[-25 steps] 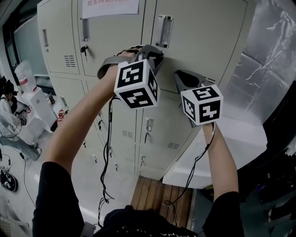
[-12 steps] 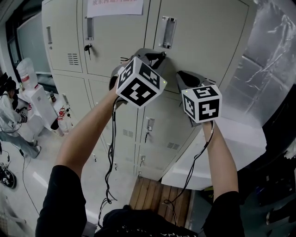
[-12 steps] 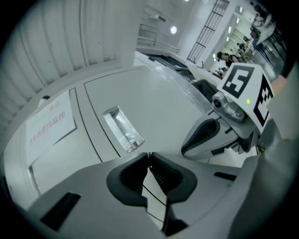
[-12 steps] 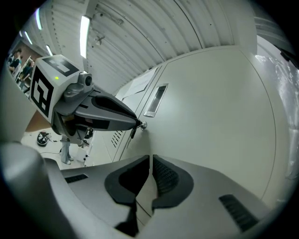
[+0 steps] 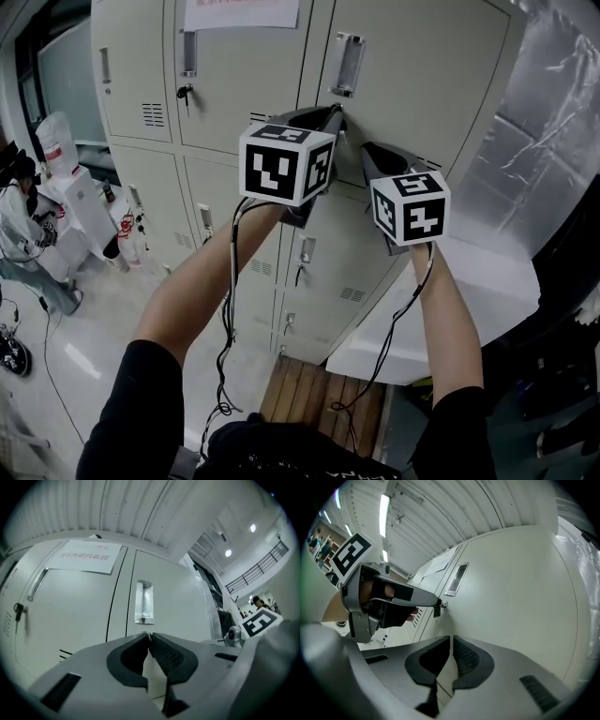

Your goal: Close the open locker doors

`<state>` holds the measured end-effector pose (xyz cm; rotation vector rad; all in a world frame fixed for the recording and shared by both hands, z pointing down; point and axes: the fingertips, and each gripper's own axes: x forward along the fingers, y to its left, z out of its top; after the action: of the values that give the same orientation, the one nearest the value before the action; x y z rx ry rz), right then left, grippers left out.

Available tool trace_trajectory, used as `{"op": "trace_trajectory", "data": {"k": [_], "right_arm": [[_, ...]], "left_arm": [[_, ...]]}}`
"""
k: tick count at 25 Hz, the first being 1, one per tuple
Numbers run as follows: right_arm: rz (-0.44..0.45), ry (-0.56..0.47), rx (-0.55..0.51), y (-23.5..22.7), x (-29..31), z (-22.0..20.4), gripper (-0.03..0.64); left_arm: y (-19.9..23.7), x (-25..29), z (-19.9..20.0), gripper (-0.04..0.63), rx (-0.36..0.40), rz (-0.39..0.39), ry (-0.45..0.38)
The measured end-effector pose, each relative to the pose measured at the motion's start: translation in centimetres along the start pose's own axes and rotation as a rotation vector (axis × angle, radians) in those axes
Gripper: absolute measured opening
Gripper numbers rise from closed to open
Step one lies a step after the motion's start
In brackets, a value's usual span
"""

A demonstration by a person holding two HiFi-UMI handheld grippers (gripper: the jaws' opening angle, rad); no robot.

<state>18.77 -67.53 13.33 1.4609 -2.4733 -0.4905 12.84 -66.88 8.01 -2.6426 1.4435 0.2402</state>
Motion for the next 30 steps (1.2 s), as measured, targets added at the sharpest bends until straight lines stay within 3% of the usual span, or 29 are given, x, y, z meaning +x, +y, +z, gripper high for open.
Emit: {"op": "trace_trajectory", "data": {"k": [3, 7, 11, 16, 18, 20, 23, 25, 27, 30], "right_arm": [[0.001, 0.003, -0.001, -0.1, -0.1, -0.1, 0.046], [-0.001, 0.008, -0.003, -0.1, 0.0, -0.1, 0.048], [-0.002, 0.011, -0.005, -0.1, 0.0, -0.1, 0.047], [0.001, 0.018, -0.008, 0.1, 0.1, -0.2, 0.047], [0.002, 0.018, -0.008, 0.2, 0.1, -0.2, 0.047], [0.002, 0.016, -0.006, 0.2, 0.1, -0.2, 0.048], [0.000, 0.015, -0.003, 0.3, 0.2, -0.1, 0.047], [0.001, 0.011, 0.002, 0.5, 0.3, 0.1, 0.048], [0.004, 0.004, 0.001, 0.9, 0.3, 0.3, 0.047], [0.002, -0.007, -0.016, 1.5, 0.2, 0.8, 0.048]], "left_arm": [[0.1, 0.0, -0.1, 0.044, -0.112, -0.007, -0.016], [0.4, -0.3, 0.3, 0.046, -0.200, -0.015, -0.034], [0.3, -0.2, 0.4, 0.046, -0.205, -0.054, -0.045], [-0.1, -0.9, -0.5, 0.055, -0.156, -0.138, -0.038], [-0.1, -1.7, -0.8, 0.081, -0.111, -0.156, -0.026], [-0.1, -2.4, -1.0, 0.092, -0.011, -0.166, -0.017], [-0.1, -3.1, -1.3, 0.091, 0.255, -0.130, -0.004], [0.0, -3.3, -1.6, 0.091, 0.392, -0.088, 0.007], [0.0, -3.3, -2.3, 0.032, 0.438, -0.071, 0.029], [-0.1, -3.3, -3.3, 0.021, 0.445, -0.087, 0.058]]}}
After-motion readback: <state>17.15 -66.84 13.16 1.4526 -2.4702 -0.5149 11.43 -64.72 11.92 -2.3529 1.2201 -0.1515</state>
